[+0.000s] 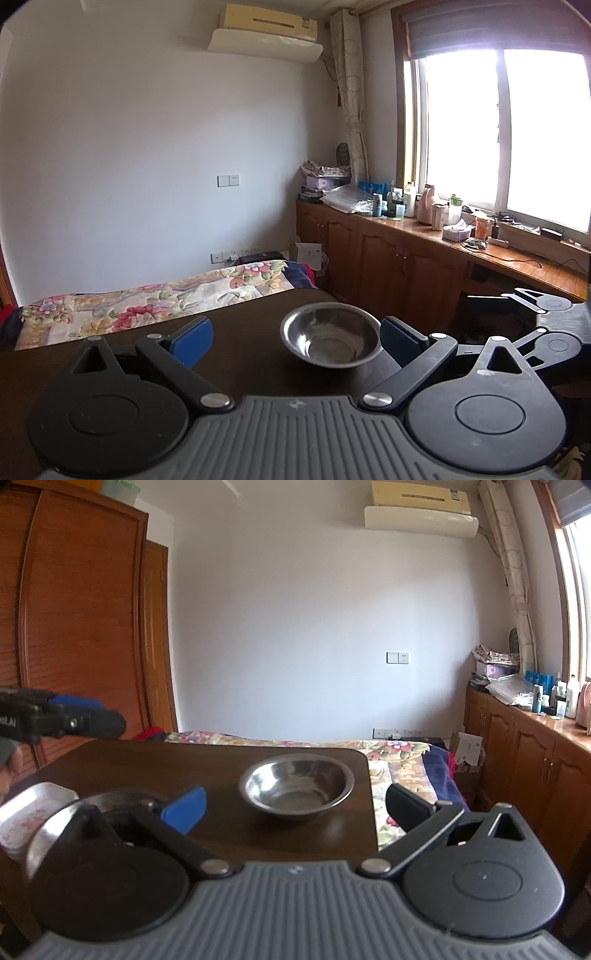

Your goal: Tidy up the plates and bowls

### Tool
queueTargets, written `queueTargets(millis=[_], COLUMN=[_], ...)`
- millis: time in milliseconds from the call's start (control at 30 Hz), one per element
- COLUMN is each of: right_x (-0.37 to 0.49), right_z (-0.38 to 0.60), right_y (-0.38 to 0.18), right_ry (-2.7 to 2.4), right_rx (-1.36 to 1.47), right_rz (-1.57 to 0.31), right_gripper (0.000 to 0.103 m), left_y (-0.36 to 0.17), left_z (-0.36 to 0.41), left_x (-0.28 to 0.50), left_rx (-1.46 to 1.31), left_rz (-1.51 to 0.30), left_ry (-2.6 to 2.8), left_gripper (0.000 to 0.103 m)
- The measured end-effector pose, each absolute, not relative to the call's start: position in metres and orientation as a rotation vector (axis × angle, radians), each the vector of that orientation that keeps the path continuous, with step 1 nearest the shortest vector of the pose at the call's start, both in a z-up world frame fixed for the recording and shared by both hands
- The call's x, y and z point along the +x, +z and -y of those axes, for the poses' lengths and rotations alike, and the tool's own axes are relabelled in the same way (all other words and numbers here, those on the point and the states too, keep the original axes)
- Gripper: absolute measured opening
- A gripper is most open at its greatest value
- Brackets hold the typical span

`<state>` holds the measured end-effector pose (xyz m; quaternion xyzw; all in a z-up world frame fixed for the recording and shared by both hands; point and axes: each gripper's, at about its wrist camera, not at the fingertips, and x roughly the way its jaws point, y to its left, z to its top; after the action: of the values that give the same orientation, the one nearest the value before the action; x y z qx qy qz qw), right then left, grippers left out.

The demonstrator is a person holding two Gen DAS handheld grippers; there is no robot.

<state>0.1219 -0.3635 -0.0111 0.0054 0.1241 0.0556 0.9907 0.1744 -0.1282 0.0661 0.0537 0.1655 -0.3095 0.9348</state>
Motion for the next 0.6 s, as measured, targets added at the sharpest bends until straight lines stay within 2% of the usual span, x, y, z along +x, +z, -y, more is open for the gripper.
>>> queueTargets(millis=[233, 300, 600], right_x=[0.156, 0.168, 0.2], right_z=[0.371, 0.373, 0.385], right_y=[-0.008, -0.008, -0.019], right_ry=[0.126, 0.12, 0.116], right_rx=[-0.01, -0.016, 0.001], right_rz=[-0.292, -0.309, -0.385], right_gripper=[0.102, 0.09, 0.081], left_y=[0.064, 0.061, 0.05], left_z=[0.146, 0.151, 0.169], left_x=[0.212, 0.221, 0.261], left_rx=[0.155, 0.171, 0.165], left_rz=[-0.39, -0.4, -0.493], left_ry=[-0.647, -0.646, -0.681], left_gripper=[0.103, 0.103, 0.103])
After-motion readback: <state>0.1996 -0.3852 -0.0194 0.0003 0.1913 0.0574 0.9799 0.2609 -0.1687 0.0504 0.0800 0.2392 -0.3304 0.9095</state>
